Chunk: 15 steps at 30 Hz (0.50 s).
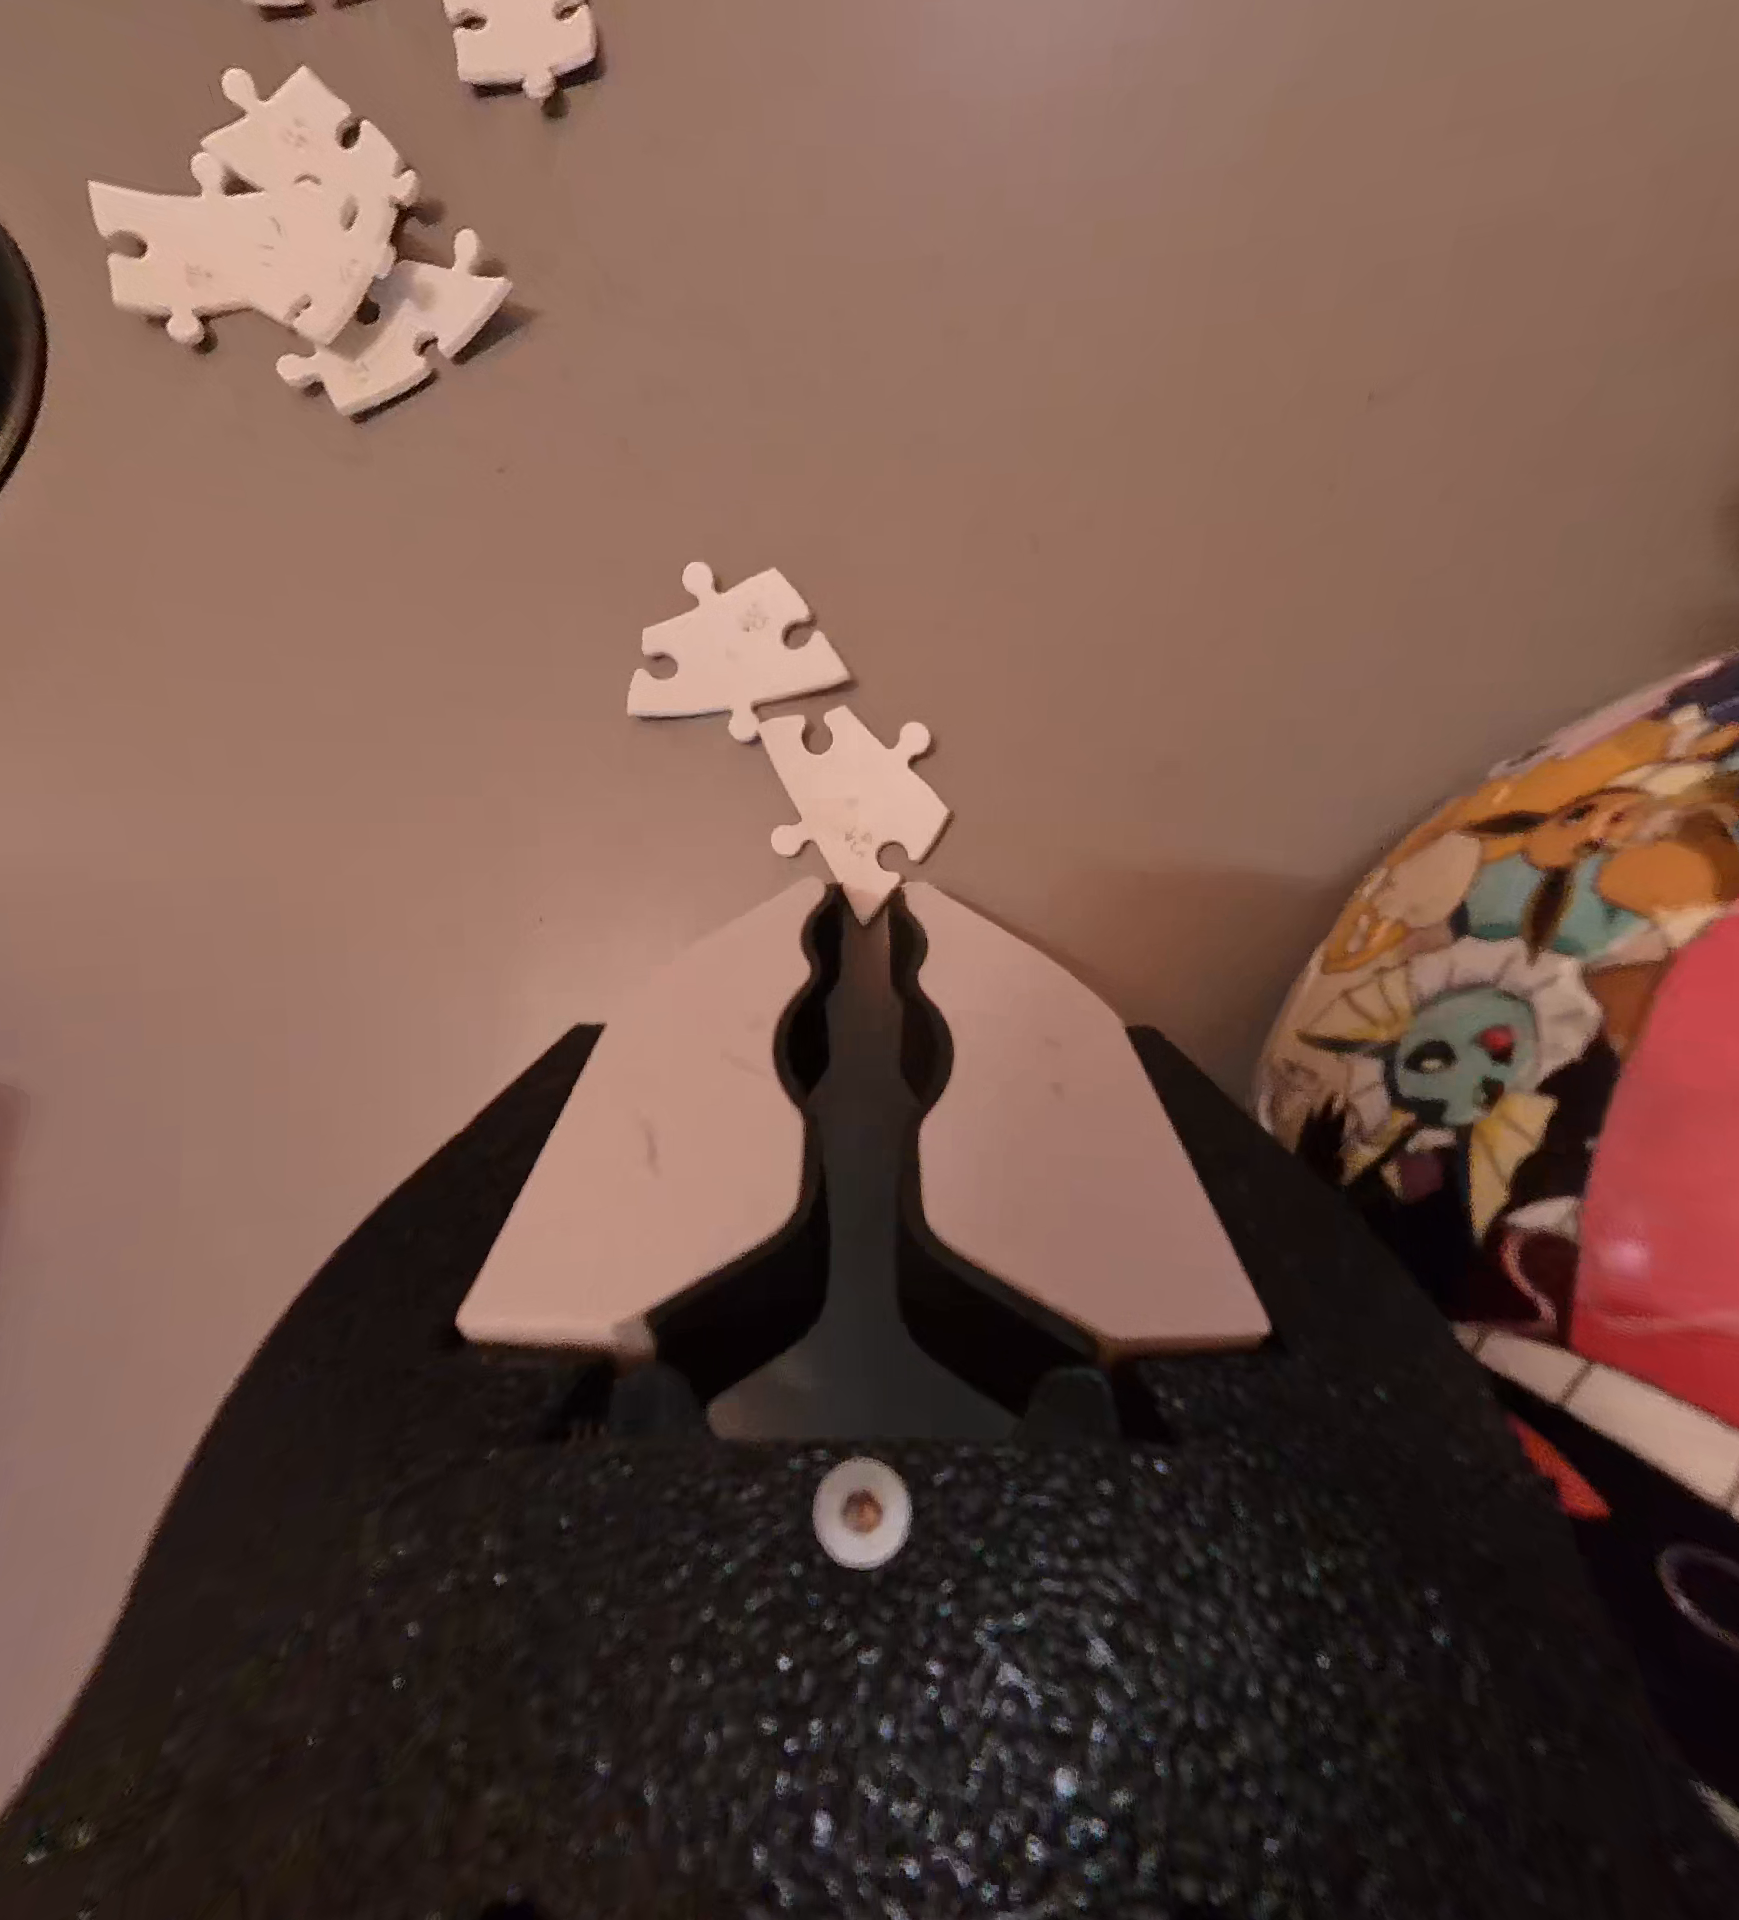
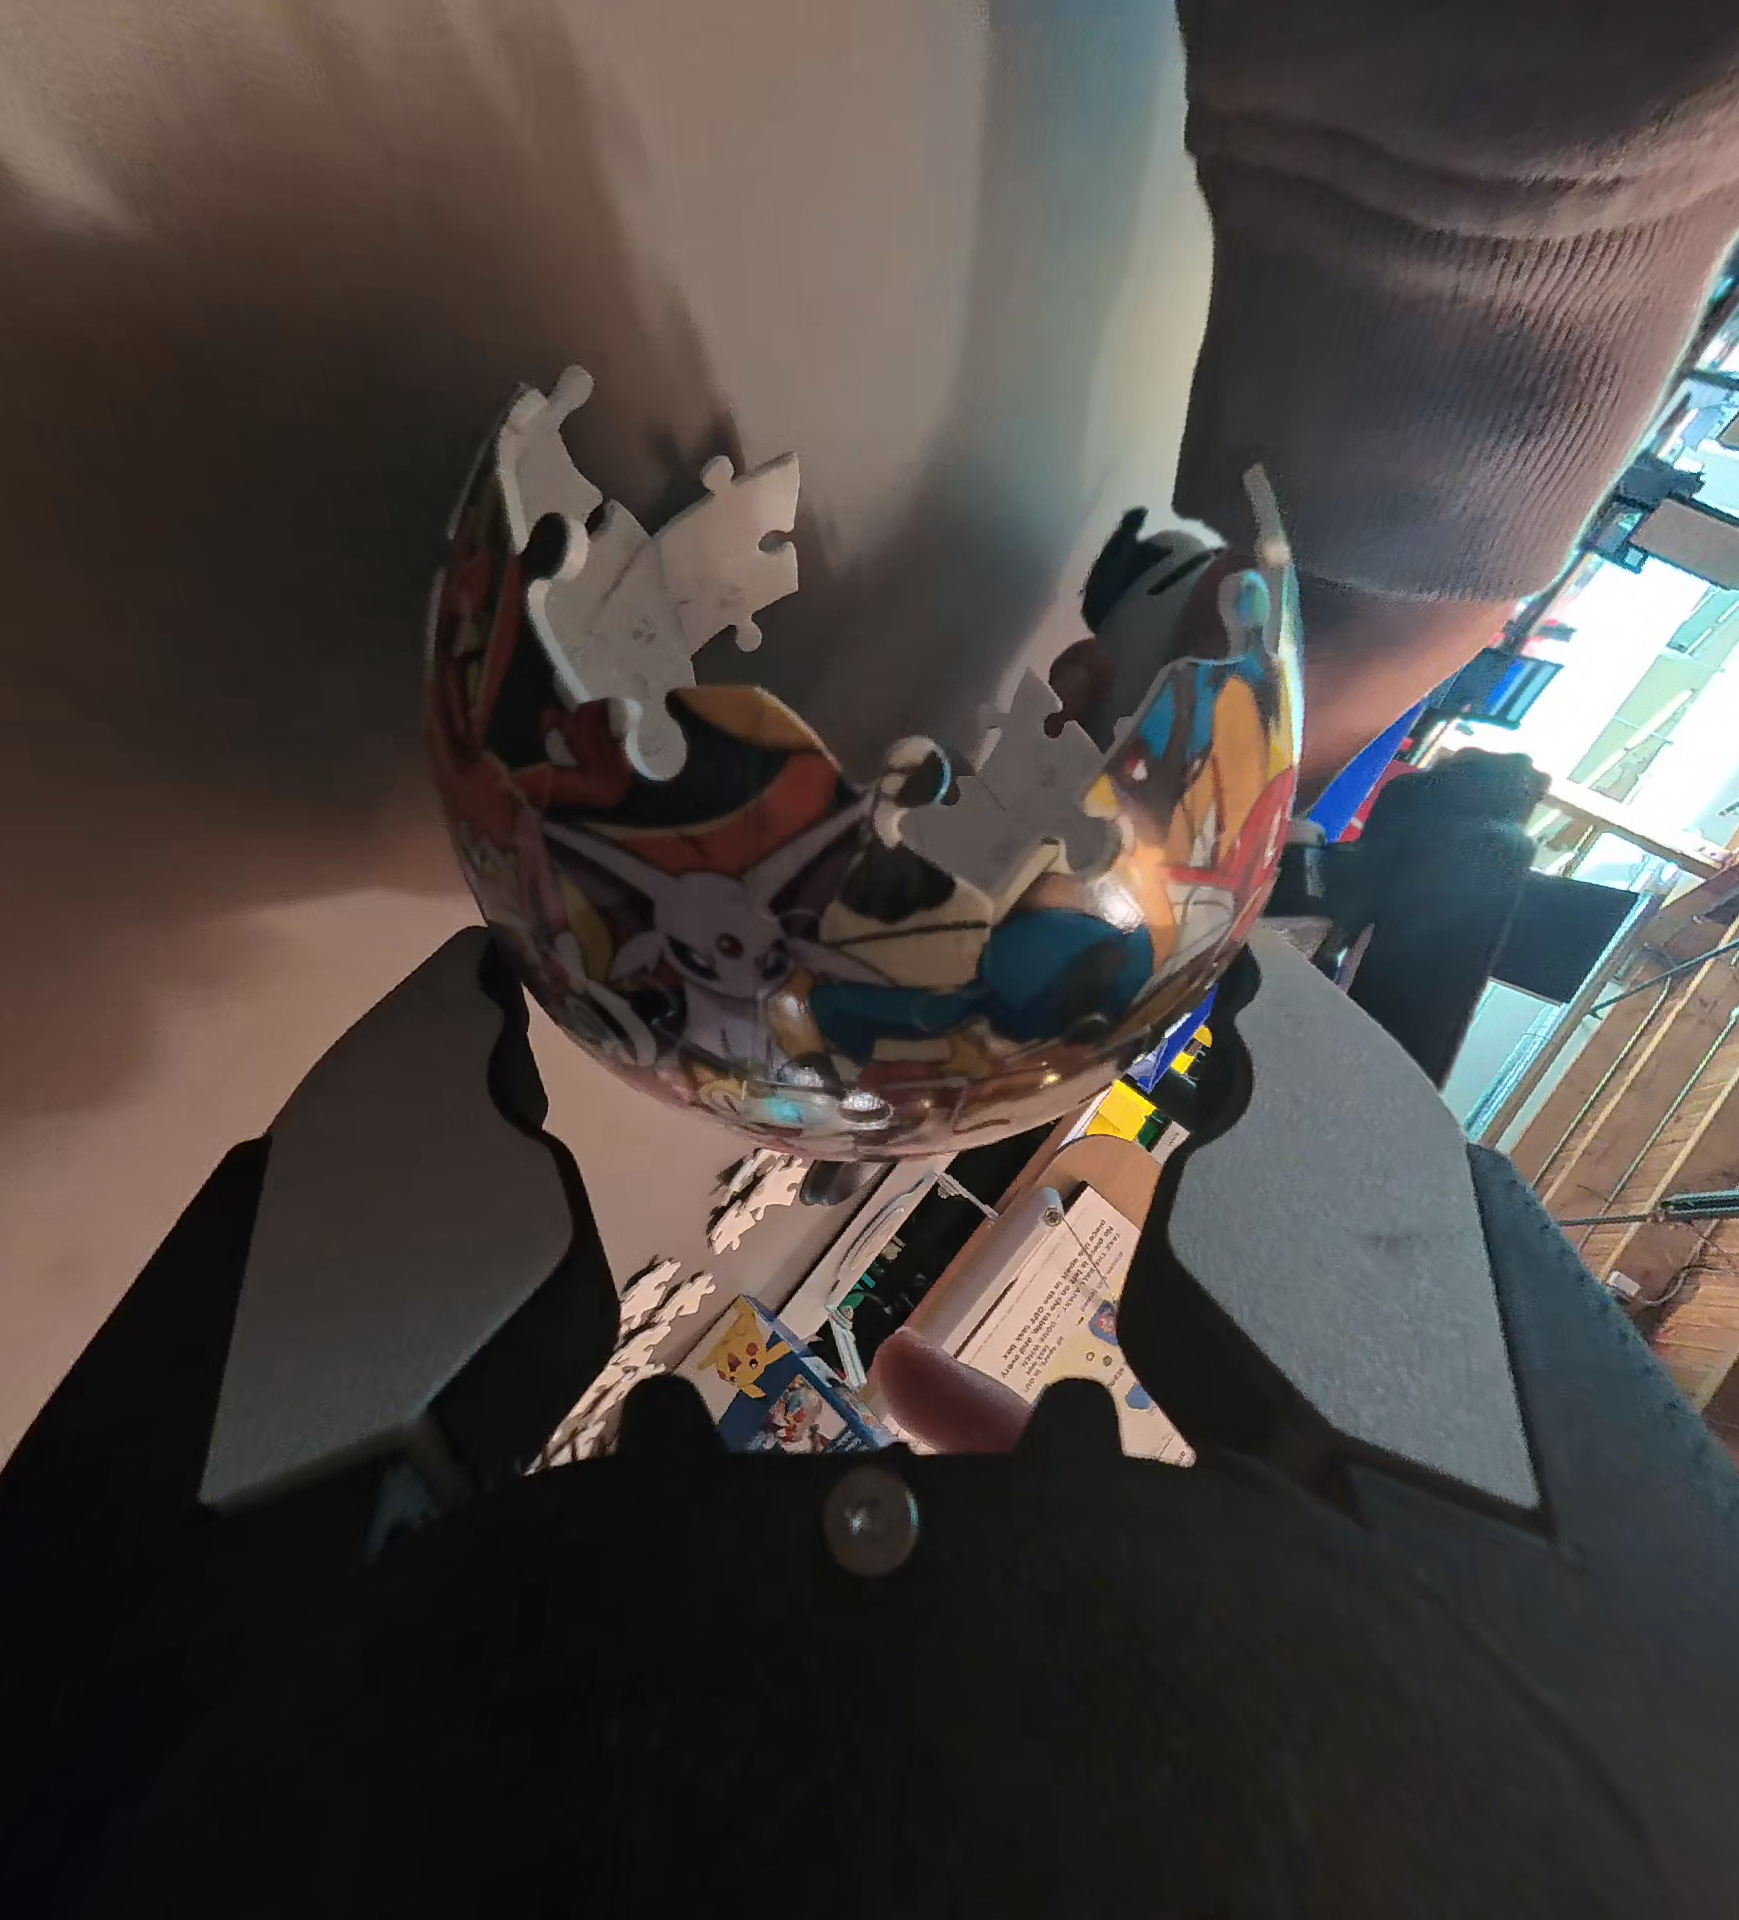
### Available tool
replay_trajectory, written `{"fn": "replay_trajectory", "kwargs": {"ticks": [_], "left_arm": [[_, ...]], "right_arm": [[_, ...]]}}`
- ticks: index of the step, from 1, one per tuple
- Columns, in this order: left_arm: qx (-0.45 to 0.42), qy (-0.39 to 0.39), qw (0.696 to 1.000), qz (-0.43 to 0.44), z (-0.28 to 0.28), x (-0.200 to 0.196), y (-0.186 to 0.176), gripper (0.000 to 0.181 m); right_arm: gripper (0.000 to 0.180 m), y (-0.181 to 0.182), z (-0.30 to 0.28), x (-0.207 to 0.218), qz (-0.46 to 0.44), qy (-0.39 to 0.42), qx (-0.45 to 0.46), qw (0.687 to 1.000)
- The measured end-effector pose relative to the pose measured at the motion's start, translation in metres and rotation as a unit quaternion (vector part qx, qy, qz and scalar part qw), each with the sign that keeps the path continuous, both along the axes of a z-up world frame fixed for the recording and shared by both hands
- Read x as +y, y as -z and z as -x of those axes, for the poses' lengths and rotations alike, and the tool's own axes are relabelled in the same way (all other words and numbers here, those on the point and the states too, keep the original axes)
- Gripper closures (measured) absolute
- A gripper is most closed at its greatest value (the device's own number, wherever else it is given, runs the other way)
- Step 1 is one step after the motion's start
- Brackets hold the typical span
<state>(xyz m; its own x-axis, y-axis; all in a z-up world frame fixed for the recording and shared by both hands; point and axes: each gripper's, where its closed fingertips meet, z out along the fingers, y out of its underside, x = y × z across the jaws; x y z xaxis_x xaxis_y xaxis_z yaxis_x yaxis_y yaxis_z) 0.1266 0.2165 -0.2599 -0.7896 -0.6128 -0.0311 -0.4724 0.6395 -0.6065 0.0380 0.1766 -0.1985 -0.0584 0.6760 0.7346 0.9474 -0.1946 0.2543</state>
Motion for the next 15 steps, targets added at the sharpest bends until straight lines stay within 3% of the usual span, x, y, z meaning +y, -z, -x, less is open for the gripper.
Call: {"fn": "replay_trajectory", "kwargs": {"ticks": [3,6,15], "left_arm": [[-0.003,-0.039,0.999,0.015,-0.0032,0.0026,-0.0054,0.153],[0.002,-0.052,0.999,0.015,-0.0037,0.0003,-0.0074,0.145],[0.005,-0.035,0.999,0.014,-0.0091,0.0002,0.0001,0.159]], "right_arm": [[0.057,-0.0005,-0.0014,-0.001,0.0,0.006,-0.003,1.0],[0.057,0.0002,0.0003,-0.0011,-0.001,0.007,-0.001,1.0],[0.056,0.001,0.0021,0.0001,0.002,0.011,-0.003,1.0]]}}
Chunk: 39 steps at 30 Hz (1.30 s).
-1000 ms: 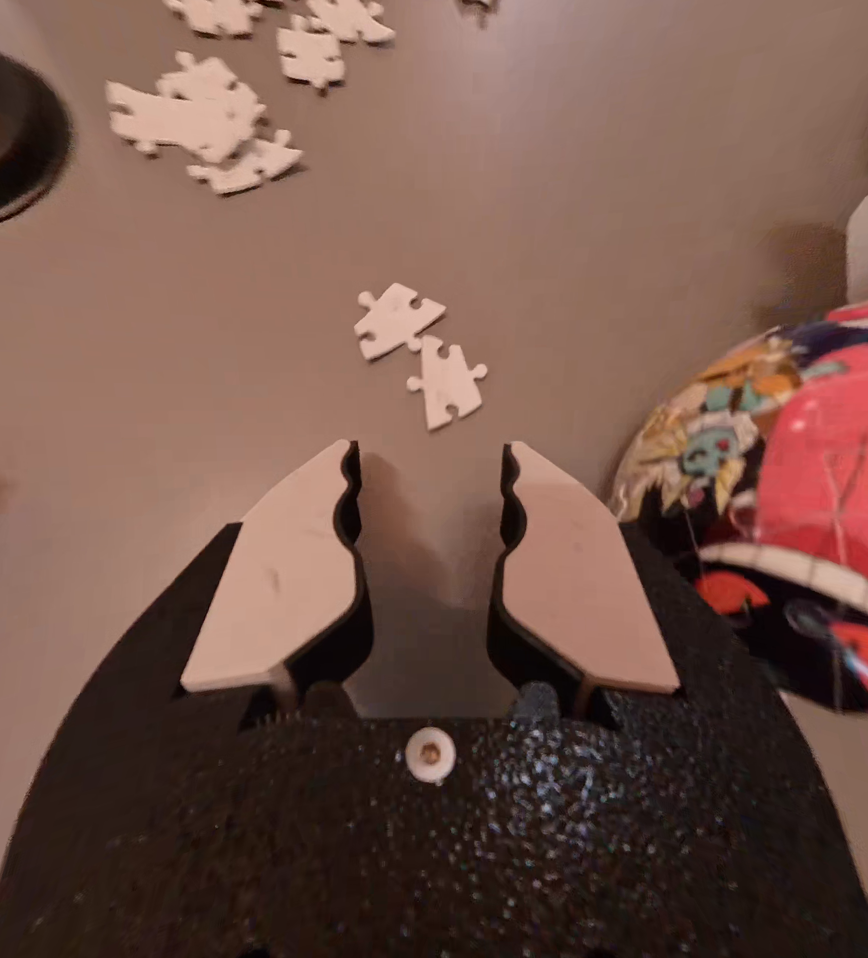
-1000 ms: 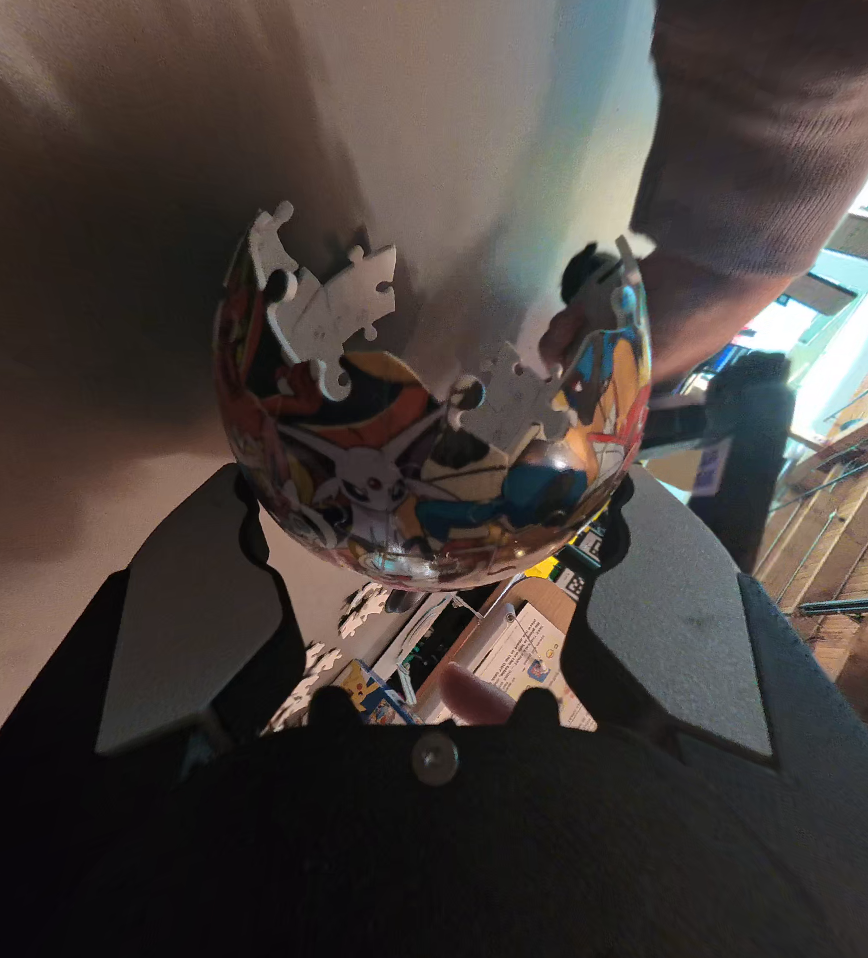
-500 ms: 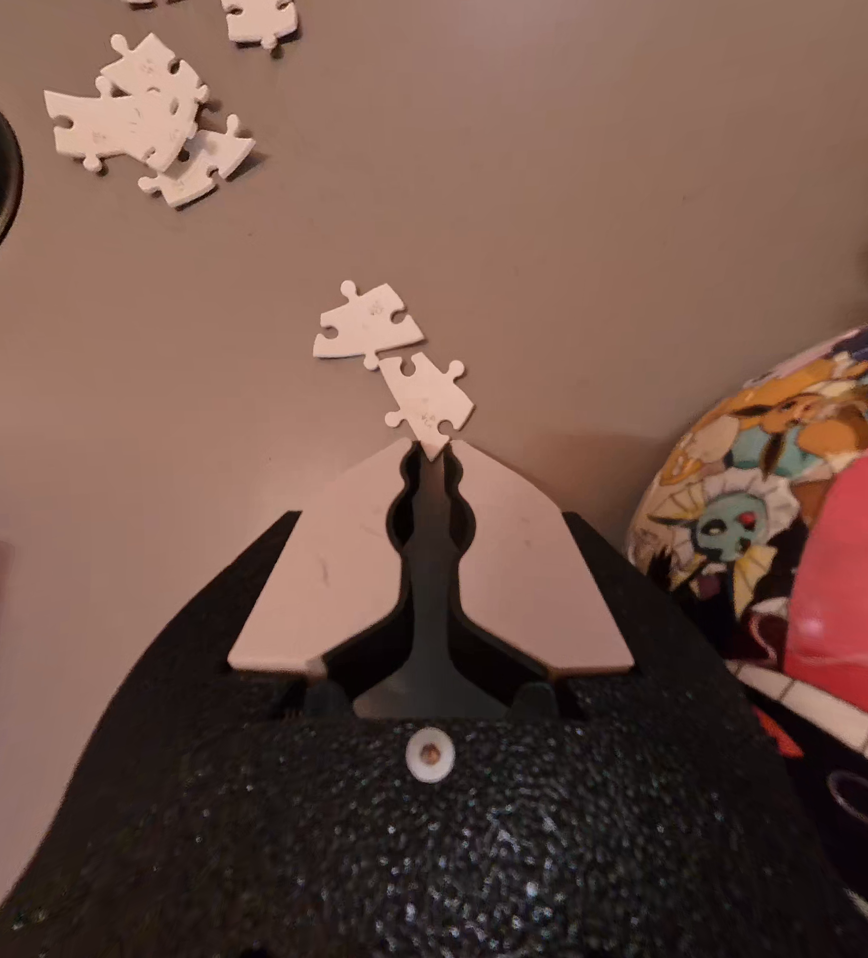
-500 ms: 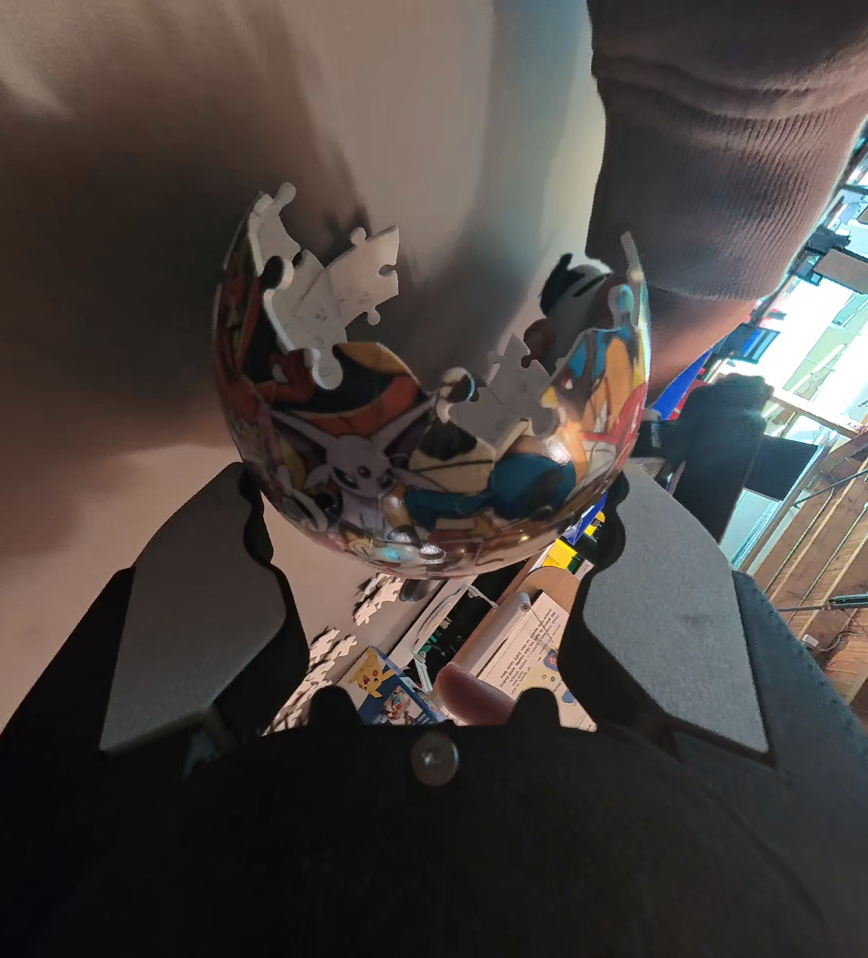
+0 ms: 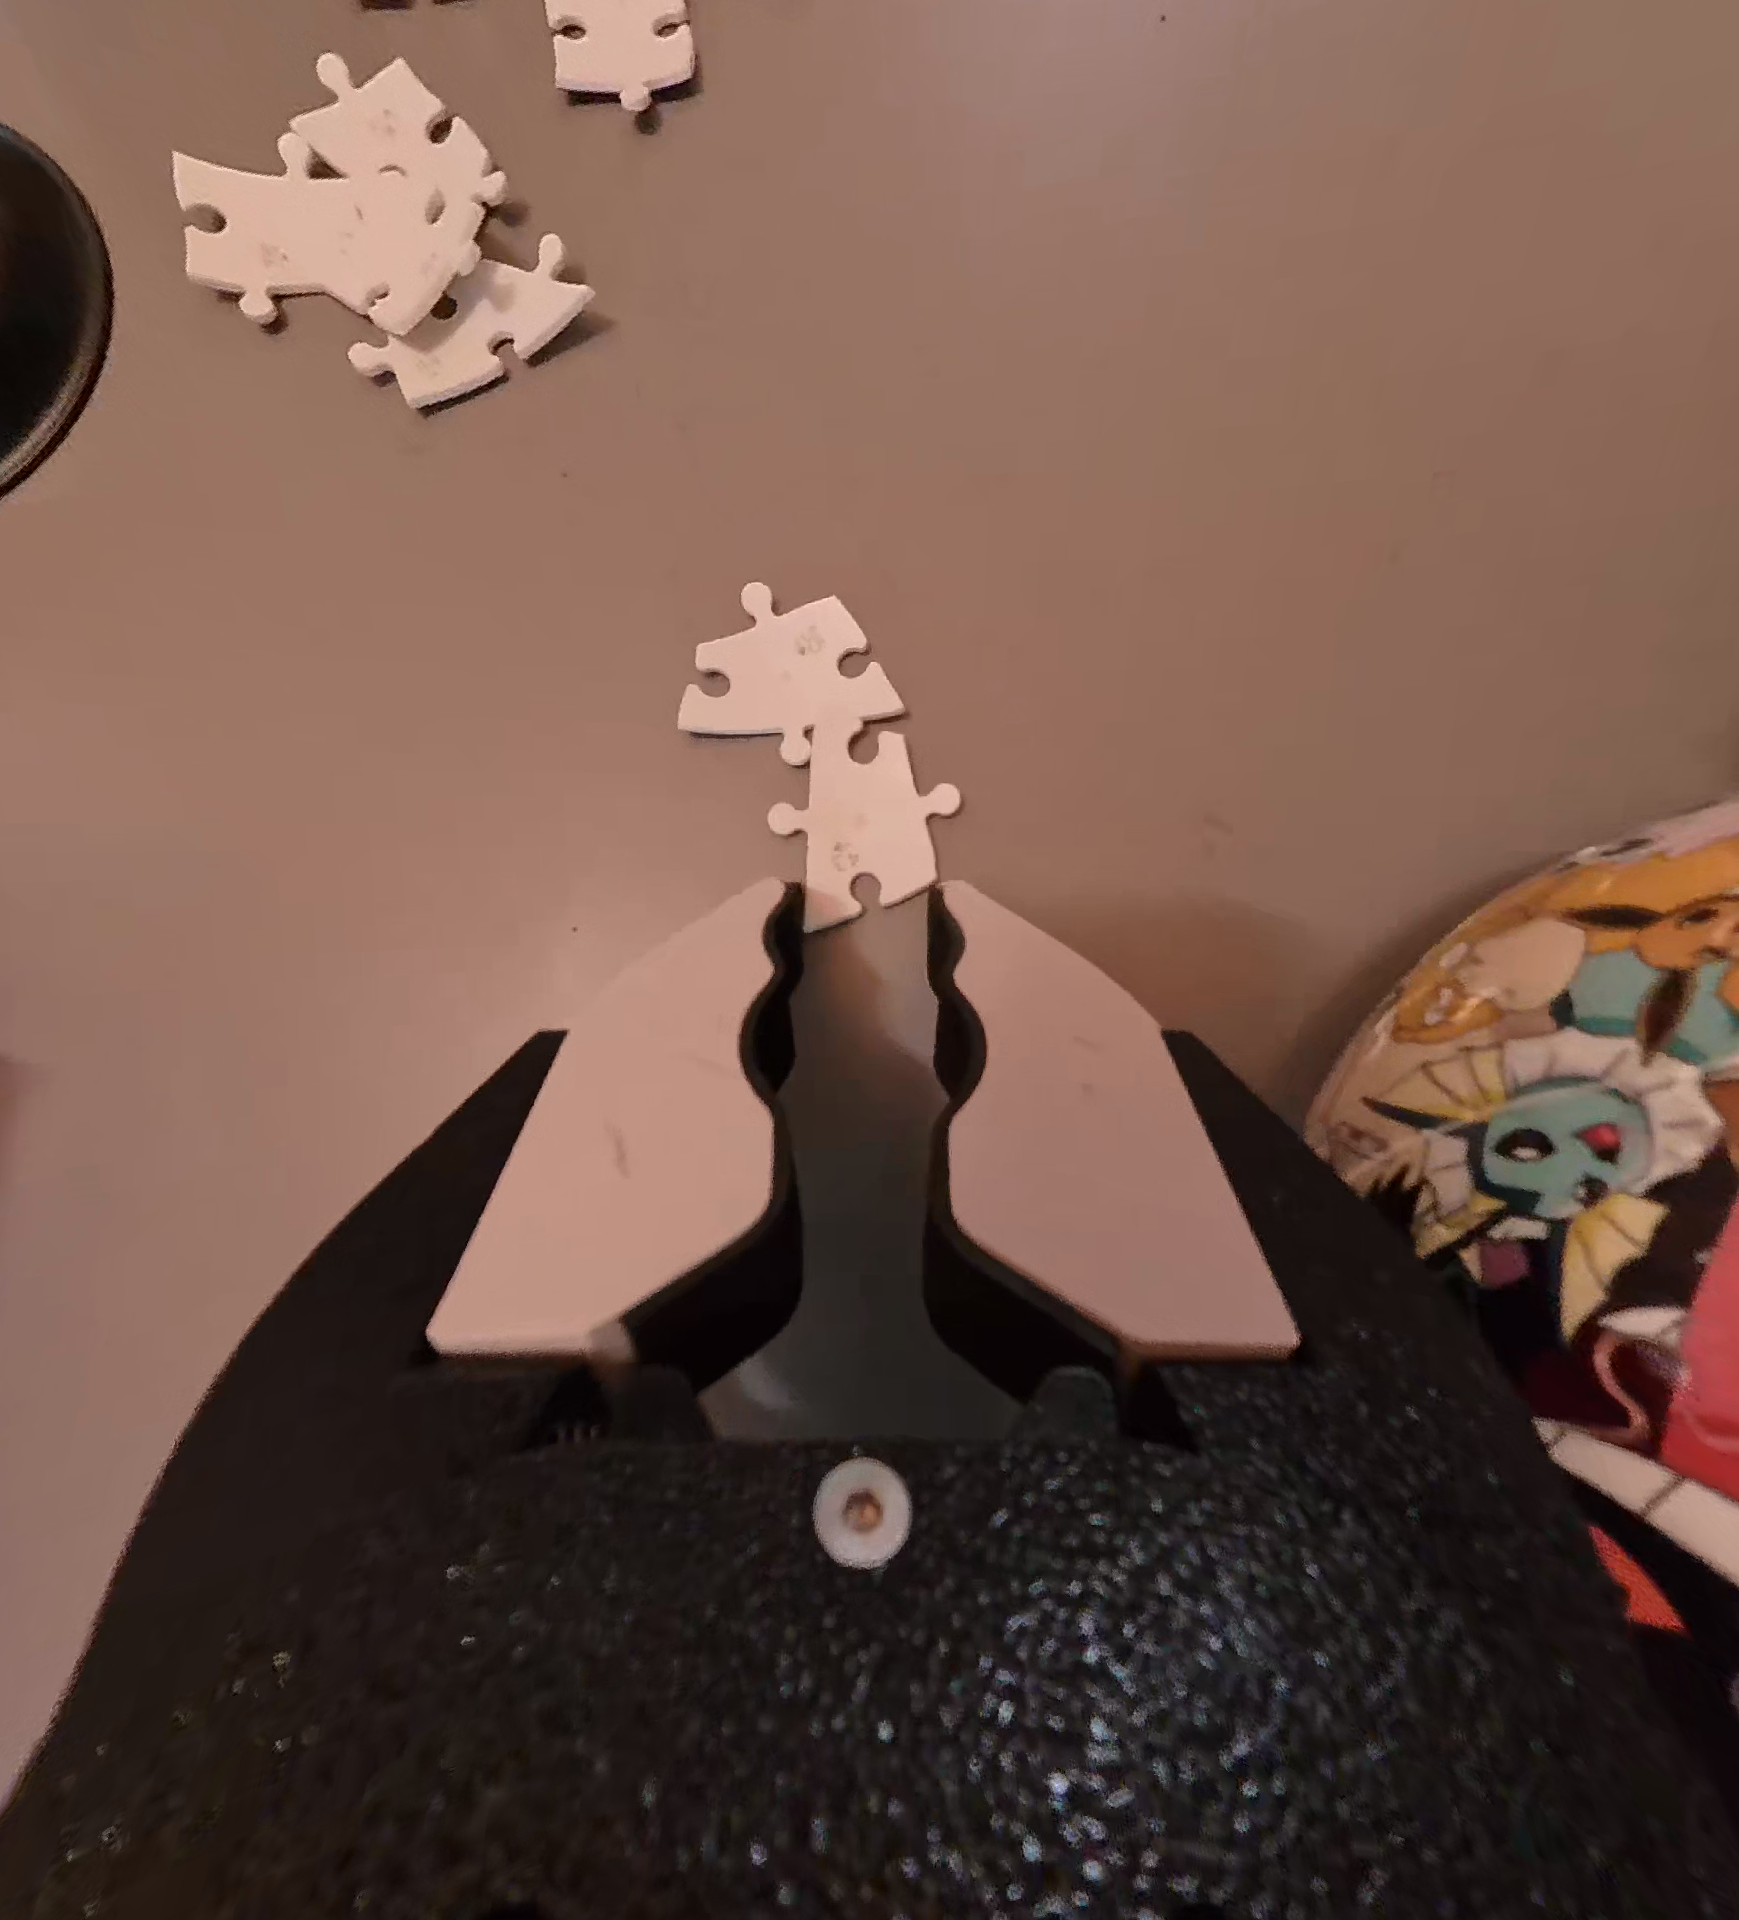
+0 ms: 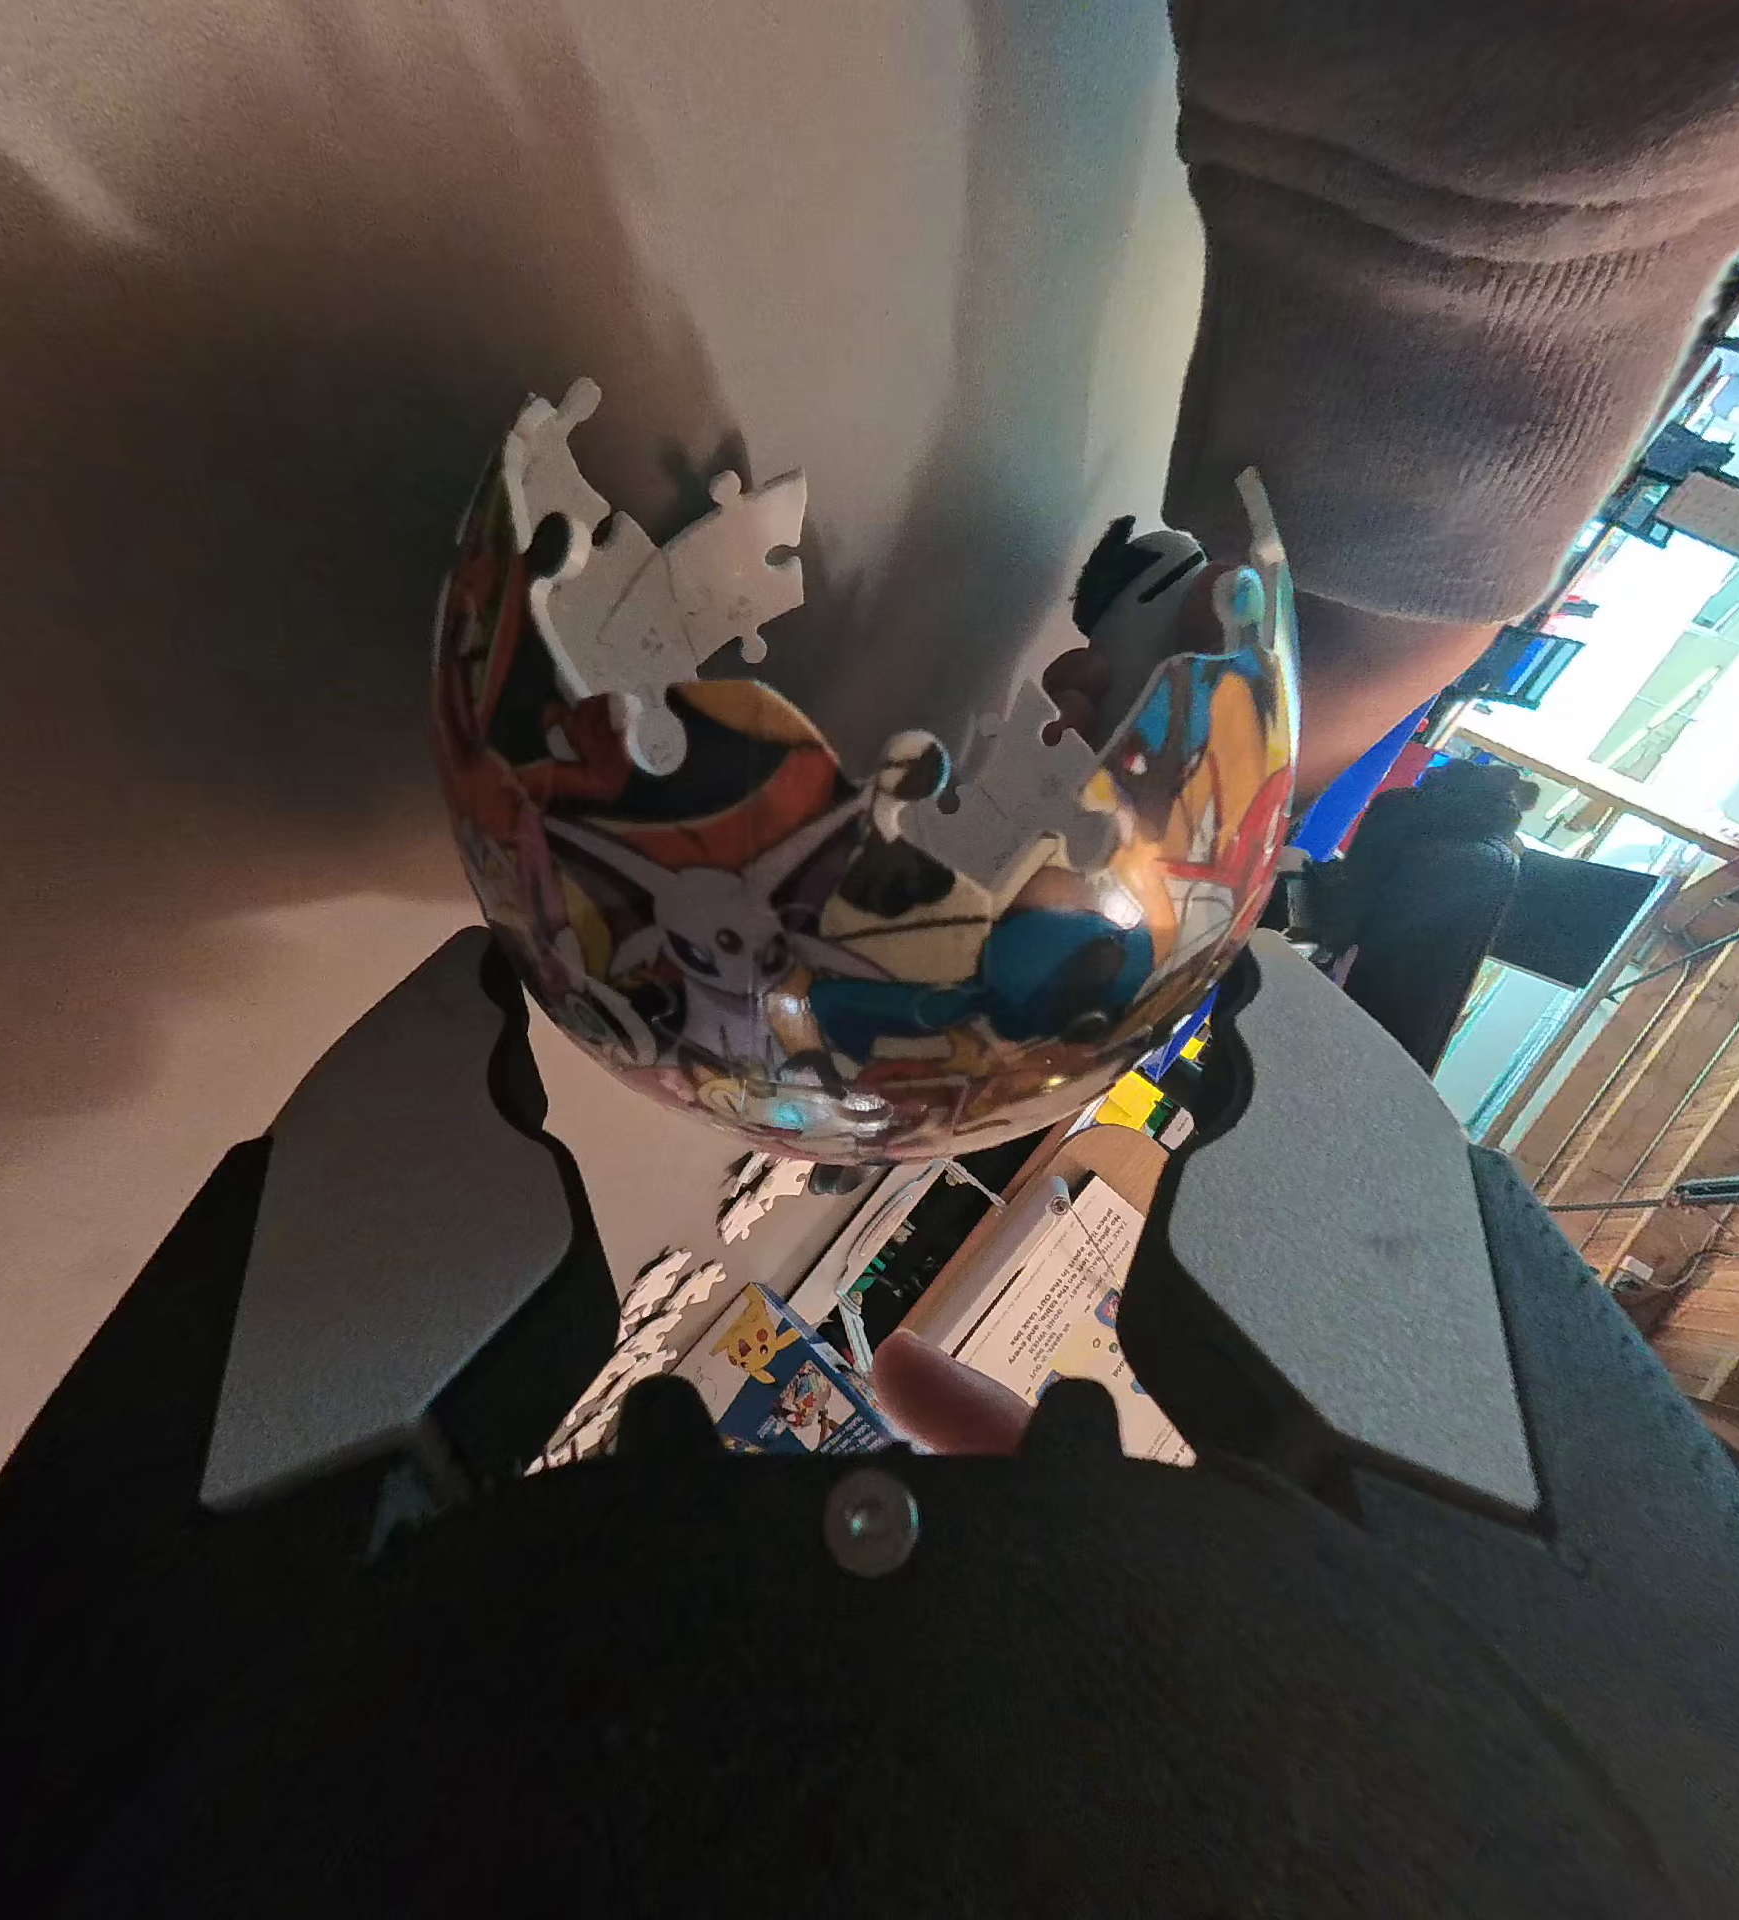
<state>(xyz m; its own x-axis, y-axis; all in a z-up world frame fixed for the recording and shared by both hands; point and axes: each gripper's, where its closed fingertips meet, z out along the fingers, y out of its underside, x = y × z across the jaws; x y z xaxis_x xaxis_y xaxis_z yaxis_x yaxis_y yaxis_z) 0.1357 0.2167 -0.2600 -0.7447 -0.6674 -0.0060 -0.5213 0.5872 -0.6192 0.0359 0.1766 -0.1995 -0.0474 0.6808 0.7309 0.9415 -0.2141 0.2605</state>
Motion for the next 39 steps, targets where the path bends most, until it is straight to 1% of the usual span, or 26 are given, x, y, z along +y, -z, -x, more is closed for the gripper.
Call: {"fn": "replay_trajectory", "kwargs": {"ticks": [1,2,5,6,8,11,16,19,24,26,28,30,31,35,39], "left_arm": [[0.0,0.002,1.0,0.0,0.0,0.0,0.0,0.162],[-0.002,0.003,1.0,-0.002,-0.001,0.001,0.0,0.169],[-0.007,0.001,1.0,0.0,-0.003,0.004,0.0,0.171],[-0.007,-0.003,1.0,0.002,-0.003,0.005,0.0,0.169],[-0.011,-0.021,1.0,0.001,-0.006,0.009,-0.001,0.151],[-0.014,-0.016,1.0,0.021,-0.005,0.002,-0.006,0.143],[0.004,-0.02,1.0,0.008,-0.006,-0.003,0.0,0.144],[0.0,-0.035,0.999,0.003,-0.009,0.001,0.0,0.151],[0.004,-0.049,0.999,0.014,-0.01,0.009,0.0,0.153],[0.004,-0.039,0.999,0.018,-0.009,0.008,0.0,0.149],[0.01,-0.036,0.999,0.019,-0.006,0.006,-0.001,0.141],[0.009,-0.039,0.999,0.012,-0.007,0.005,0.0,0.14],[0.008,-0.043,0.999,0.009,-0.009,0.005,0.0,0.141],[0.001,-0.073,0.997,0.008,-0.015,0.01,0.0,0.156],[-0.014,-0.075,0.997,0.004,-0.016,0.012,0.0,0.157]], "right_arm": [[0.056,0.0,0.0,0.0,0.001,-0.001,0.0,1.0],[0.056,0.0,0.0,0.001,0.001,-0.001,0.0,1.0],[0.055,0.001,0.0,0.002,0.003,-0.002,0.001,1.0],[0.055,0.001,0.0,0.002,0.003,-0.003,0.001,1.0],[0.055,0.001,0.0,0.003,0.003,-0.003,0.003,1.0],[0.055,0.001,0.0,0.003,0.003,-0.003,0.003,1.0],[0.054,0.002,0.0,0.004,0.003,-0.003,0.004,1.0],[0.053,0.002,0.0,0.005,0.004,-0.004,0.003,1.0],[0.054,0.002,0.001,0.005,0.006,-0.004,0.004,1.0],[0.053,0.002,0.001,0.006,0.006,-0.004,0.004,1.0],[0.053,0.002,0.001,0.006,0.007,-0.004,0.005,1.0],[0.053,0.002,0.001,0.006,0.008,-0.004,0.004,1.0],[0.053,0.002,0.001,0.006,0.008,-0.005,0.003,1.0],[0.053,0.002,0.002,0.007,0.009,-0.005,0.003,1.0],[0.052,0.002,0.001,0.007,0.01,-0.004,0.005,1.0]]}}
